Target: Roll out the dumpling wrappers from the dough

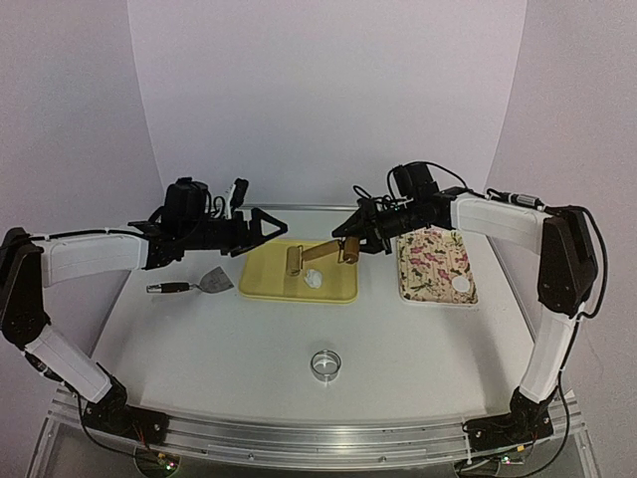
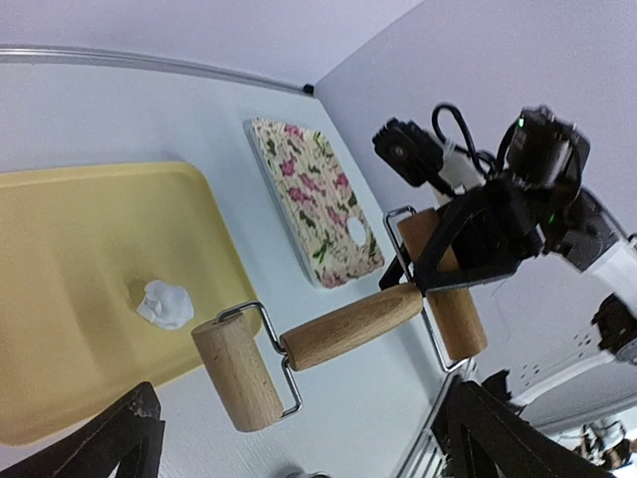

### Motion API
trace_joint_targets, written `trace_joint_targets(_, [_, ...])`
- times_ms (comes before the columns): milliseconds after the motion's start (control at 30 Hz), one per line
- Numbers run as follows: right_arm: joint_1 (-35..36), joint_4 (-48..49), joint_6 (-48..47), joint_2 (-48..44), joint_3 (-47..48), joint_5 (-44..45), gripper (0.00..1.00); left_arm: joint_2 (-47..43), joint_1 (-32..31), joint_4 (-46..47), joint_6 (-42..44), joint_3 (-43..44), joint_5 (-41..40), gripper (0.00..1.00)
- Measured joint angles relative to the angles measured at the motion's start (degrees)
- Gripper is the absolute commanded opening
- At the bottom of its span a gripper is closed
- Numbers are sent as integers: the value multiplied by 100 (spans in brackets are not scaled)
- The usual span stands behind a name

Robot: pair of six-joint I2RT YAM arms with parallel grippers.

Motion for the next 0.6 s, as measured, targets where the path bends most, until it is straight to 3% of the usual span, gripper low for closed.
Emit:
trace_joint_targets(167, [-115, 463, 84, -127, 69, -219, 0, -39, 476, 416, -802, 2, 640, 99])
trace_joint_targets(467, [-136, 1920, 787, -510, 129, -945, 0, 111, 524, 679, -1336, 126, 1726, 99])
trace_joint_targets(600, [-134, 2254, 994, -567, 125, -1149, 0, 283, 524, 1099, -1605, 177, 2199, 93])
